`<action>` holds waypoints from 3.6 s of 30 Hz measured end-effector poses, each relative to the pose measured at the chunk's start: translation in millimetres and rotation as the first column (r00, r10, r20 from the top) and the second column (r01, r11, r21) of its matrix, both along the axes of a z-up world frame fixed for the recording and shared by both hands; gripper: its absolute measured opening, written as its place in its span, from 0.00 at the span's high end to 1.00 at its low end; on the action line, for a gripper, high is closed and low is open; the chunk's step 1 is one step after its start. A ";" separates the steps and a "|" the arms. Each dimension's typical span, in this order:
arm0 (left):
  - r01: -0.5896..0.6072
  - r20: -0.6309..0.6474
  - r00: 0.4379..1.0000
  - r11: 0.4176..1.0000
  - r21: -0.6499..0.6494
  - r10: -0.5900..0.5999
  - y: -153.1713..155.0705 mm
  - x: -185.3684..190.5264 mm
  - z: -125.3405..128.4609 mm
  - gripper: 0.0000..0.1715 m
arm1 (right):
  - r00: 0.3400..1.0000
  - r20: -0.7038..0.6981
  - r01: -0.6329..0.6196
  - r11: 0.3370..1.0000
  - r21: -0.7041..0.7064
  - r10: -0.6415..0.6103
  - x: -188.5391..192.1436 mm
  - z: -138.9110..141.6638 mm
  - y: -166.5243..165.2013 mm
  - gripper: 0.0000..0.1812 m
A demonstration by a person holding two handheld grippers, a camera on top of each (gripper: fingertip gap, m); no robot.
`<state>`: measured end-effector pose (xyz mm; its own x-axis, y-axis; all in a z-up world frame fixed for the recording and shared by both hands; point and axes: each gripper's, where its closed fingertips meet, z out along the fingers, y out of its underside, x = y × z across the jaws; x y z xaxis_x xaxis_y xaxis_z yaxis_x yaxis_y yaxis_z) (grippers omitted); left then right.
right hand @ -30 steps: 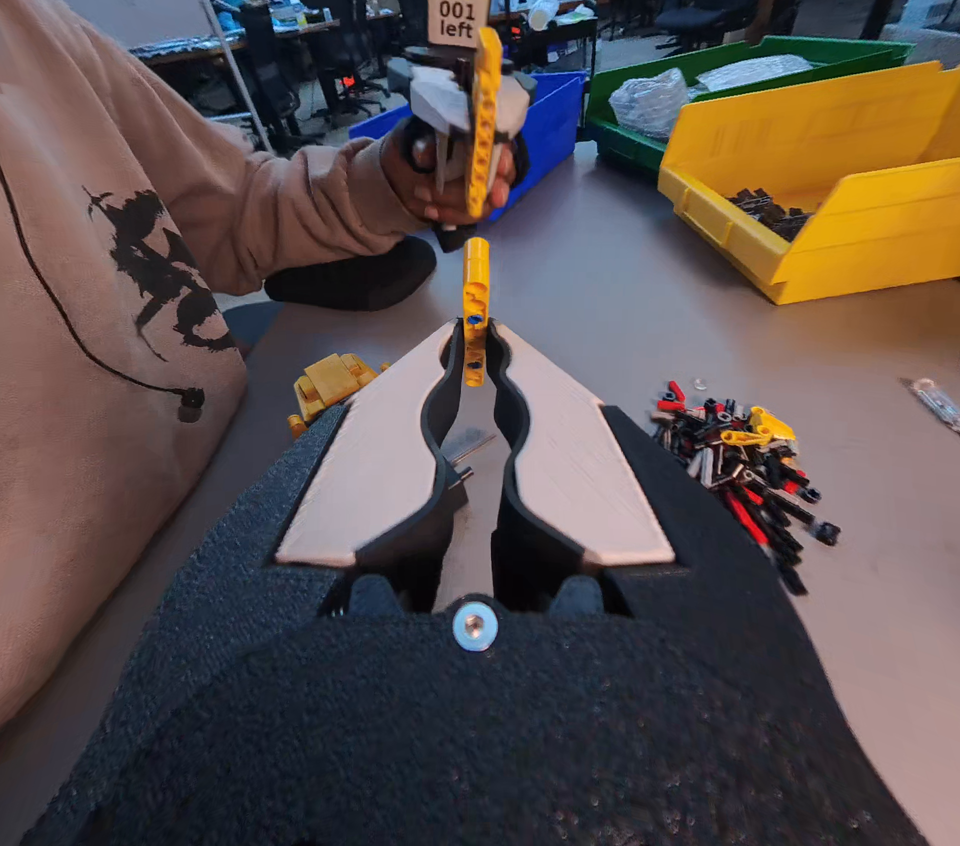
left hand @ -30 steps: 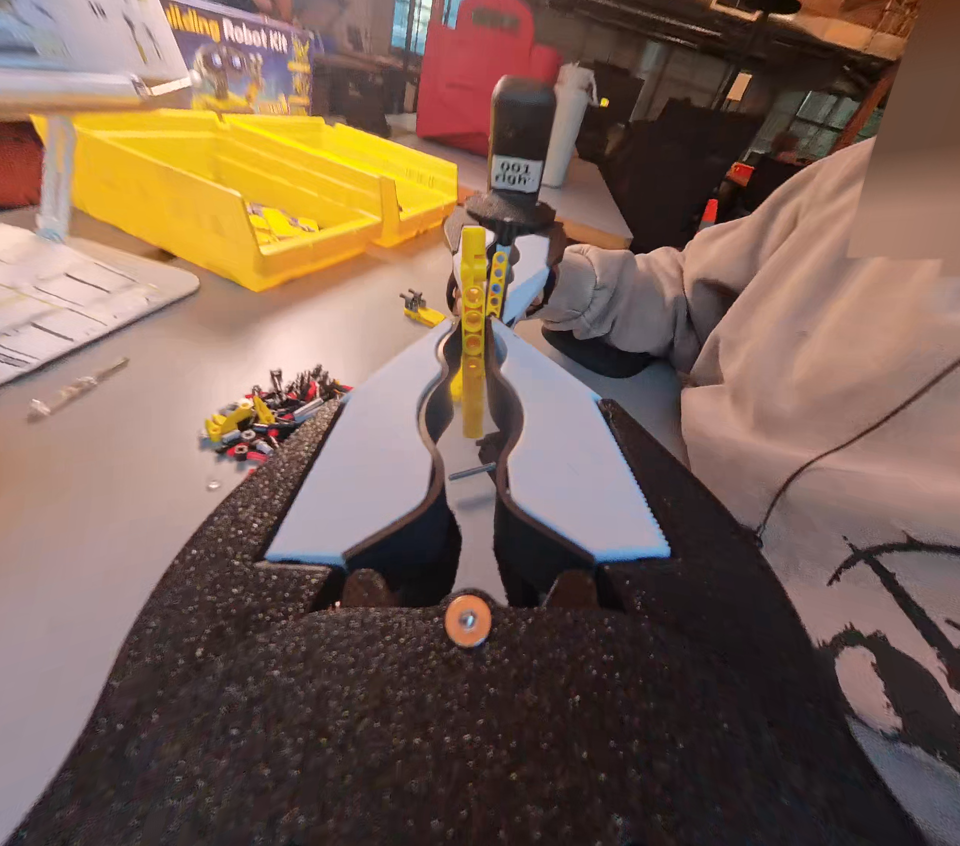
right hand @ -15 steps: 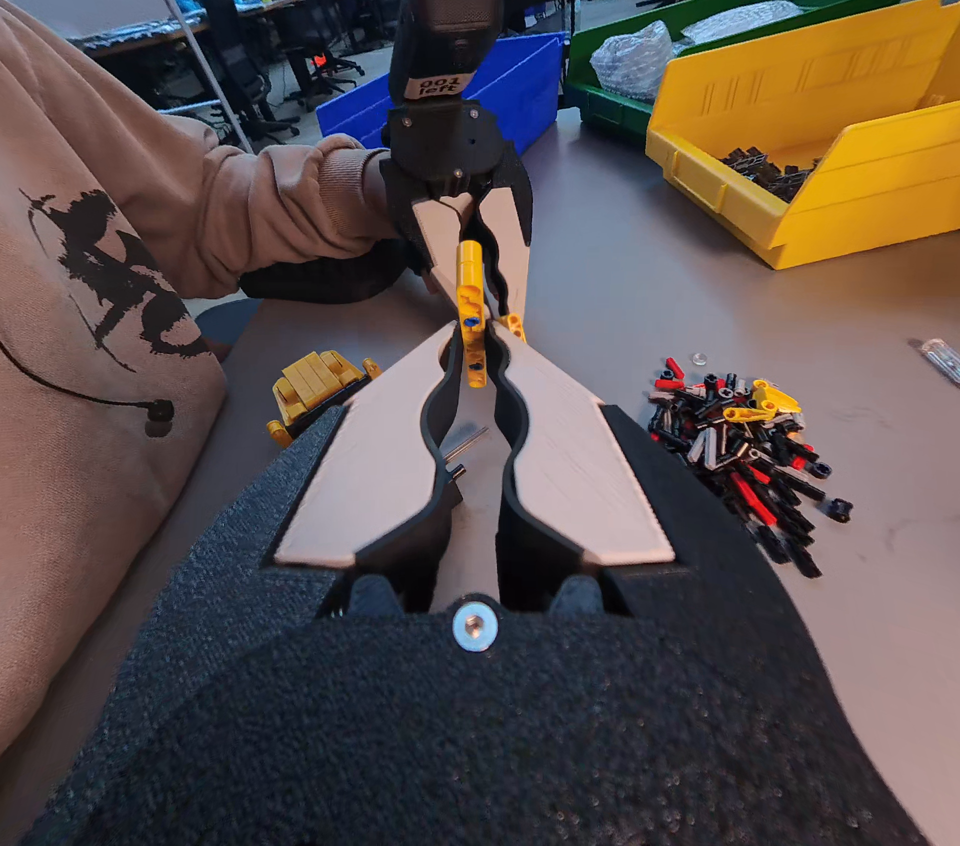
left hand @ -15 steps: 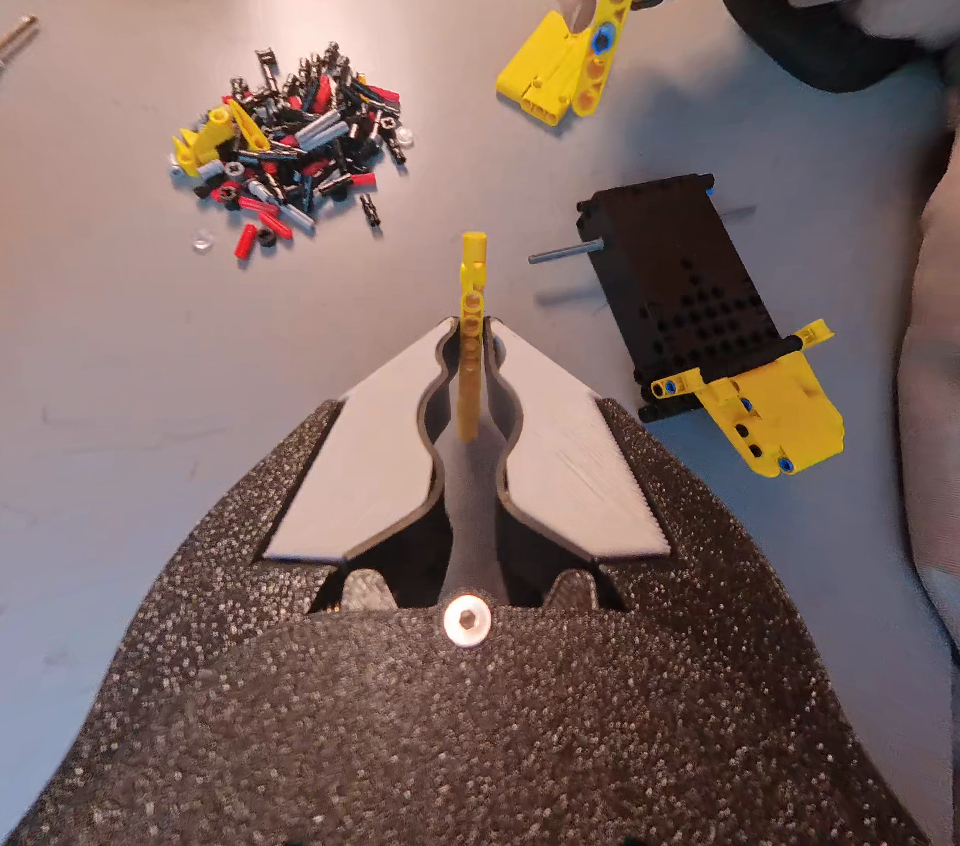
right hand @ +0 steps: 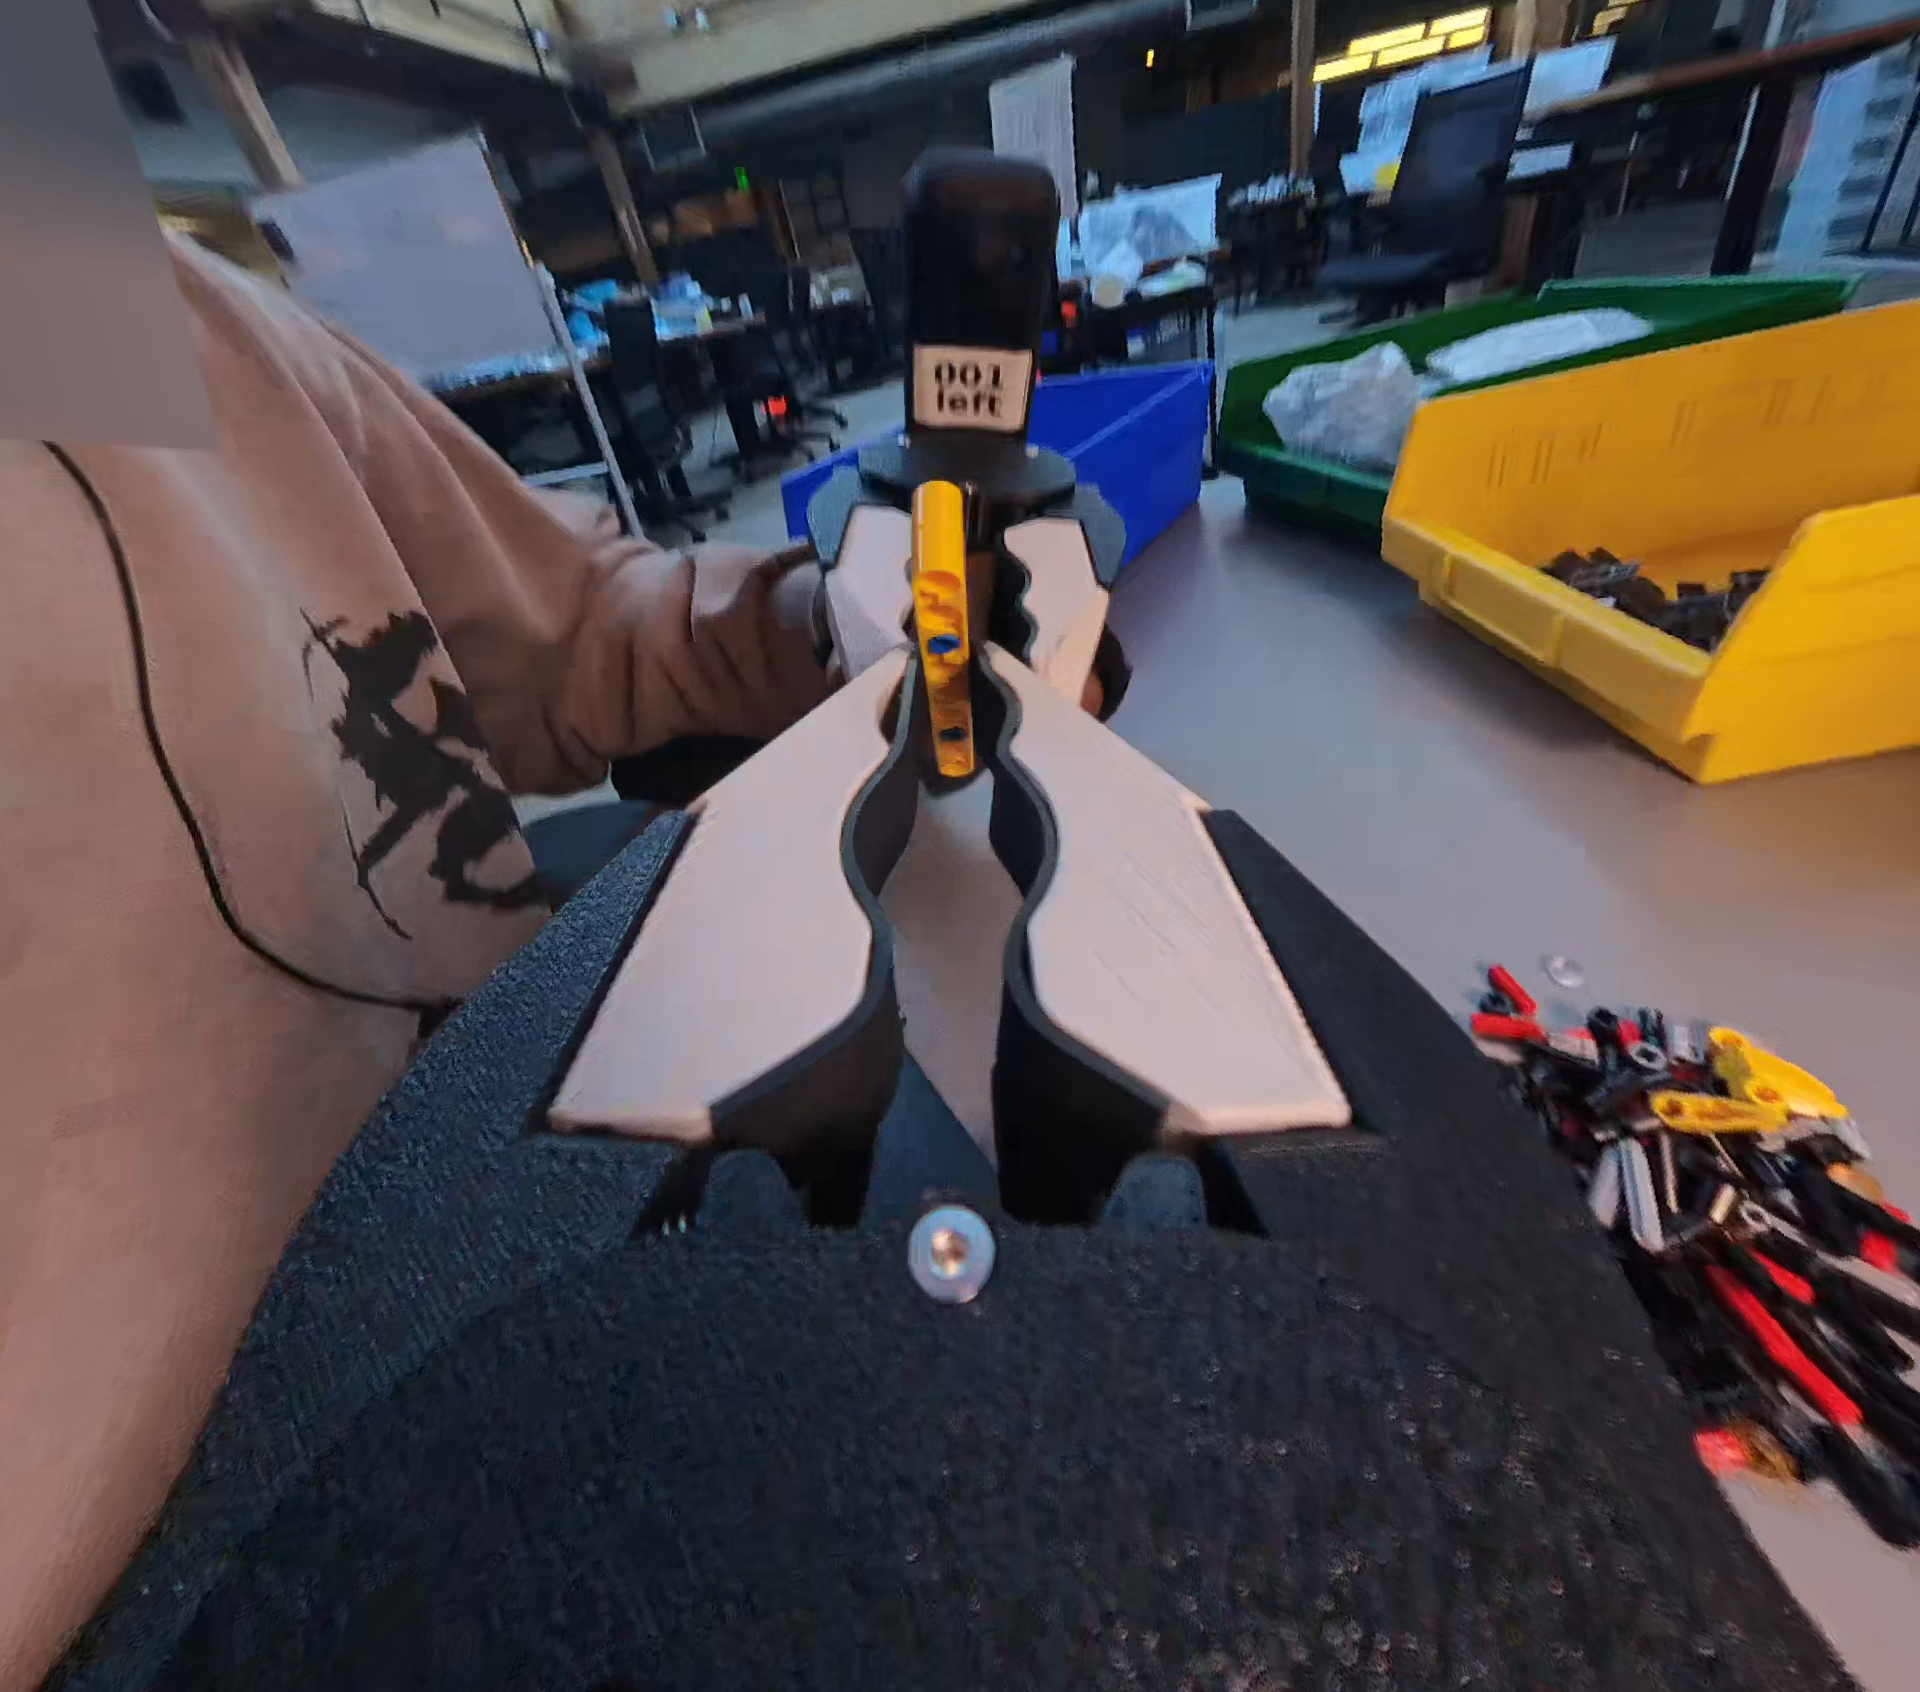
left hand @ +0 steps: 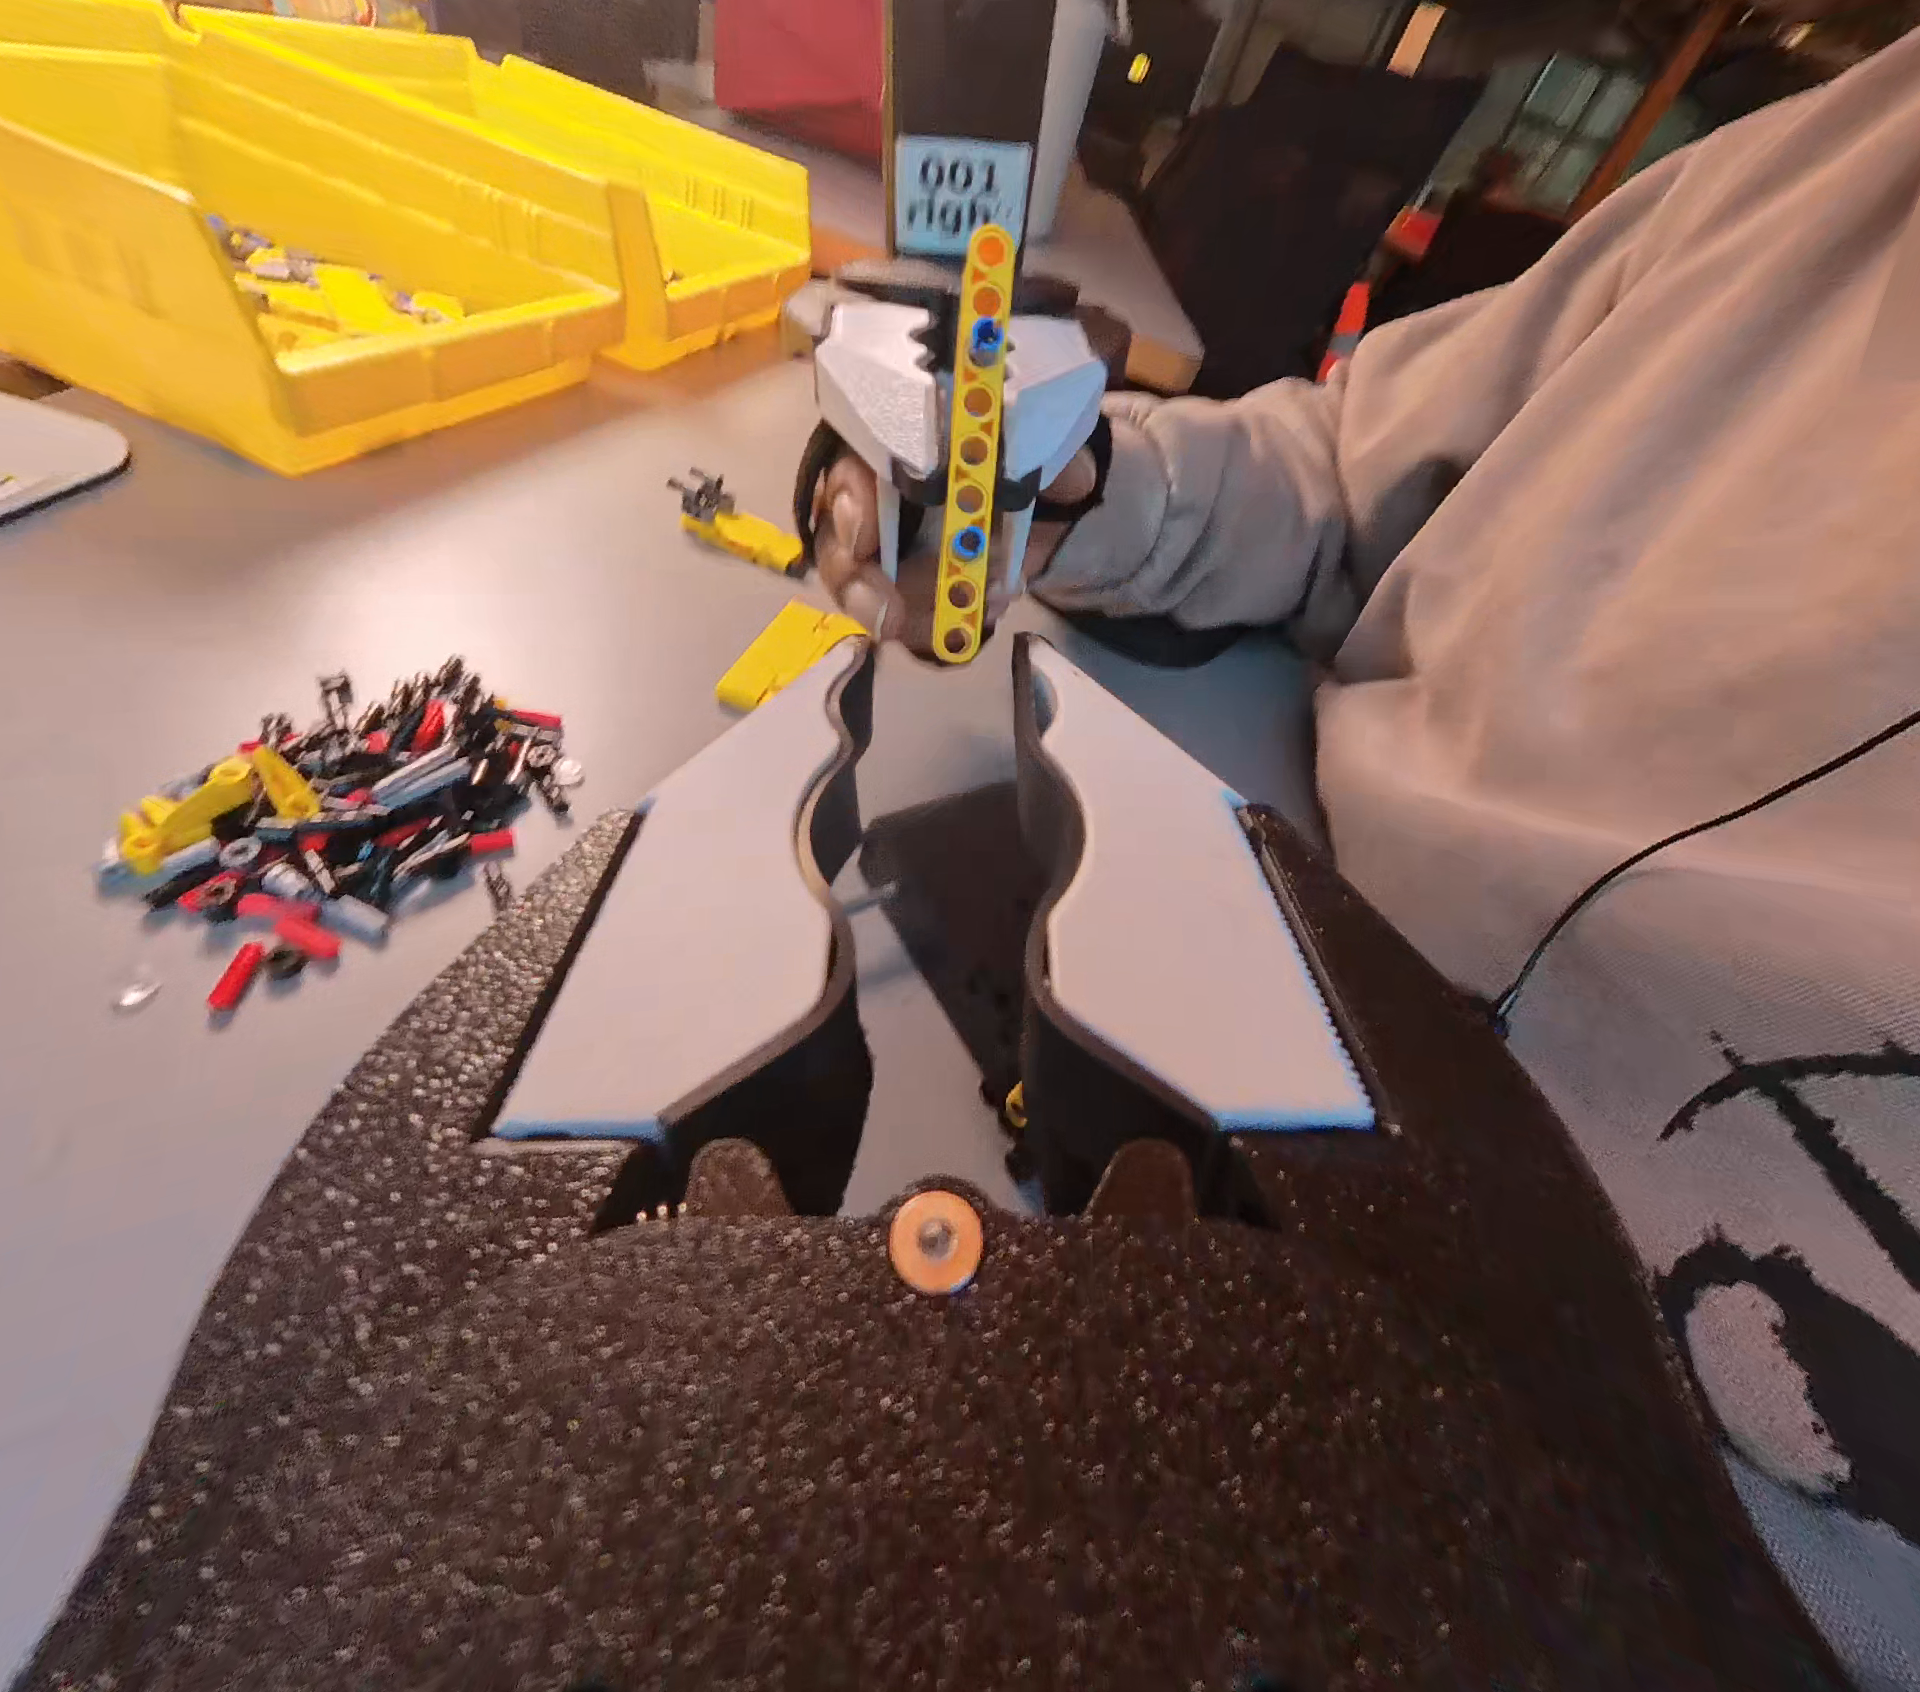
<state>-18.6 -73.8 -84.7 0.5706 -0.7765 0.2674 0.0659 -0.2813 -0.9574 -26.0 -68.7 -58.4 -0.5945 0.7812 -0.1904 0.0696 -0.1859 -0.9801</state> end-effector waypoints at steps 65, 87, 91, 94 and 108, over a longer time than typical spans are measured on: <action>0.046 -0.050 0.998 0.997 0.069 -0.043 -15.3 7.9 18.9 0.96 | 0.991 0.103 -0.098 0.983 0.154 0.083 5.5 -7.4 -19.6 0.94; 0.044 0.005 0.999 0.995 0.084 -0.044 -14.3 8.2 21.5 0.96 | 0.989 0.135 -0.086 0.982 0.170 0.064 3.2 -13.0 -22.7 0.96; 0.024 -0.047 0.999 0.998 0.066 -0.021 -14.7 4.2 20.7 0.96 | 0.992 0.108 -0.072 0.990 0.123 0.059 1.8 -10.5 -22.0 0.97; 0.009 -0.079 0.997 0.999 0.046 -0.006 -13.5 1.1 17.1 0.96 | 0.993 0.100 -0.070 0.993 0.091 0.061 1.0 -10.9 -18.3 0.98; -0.002 -0.062 0.998 1.000 0.030 0.004 -14.6 -6.2 19.5 0.96 | 0.999 0.019 -0.050 0.996 0.076 0.049 11.0 10.5 -5.3 1.00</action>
<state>-24.8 -88.4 -65.2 0.5877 -0.7818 0.2081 0.0070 -0.2523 -0.9676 -15.0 -74.0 -47.9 -0.6302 0.7633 -0.1420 0.0936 -0.1069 -0.9899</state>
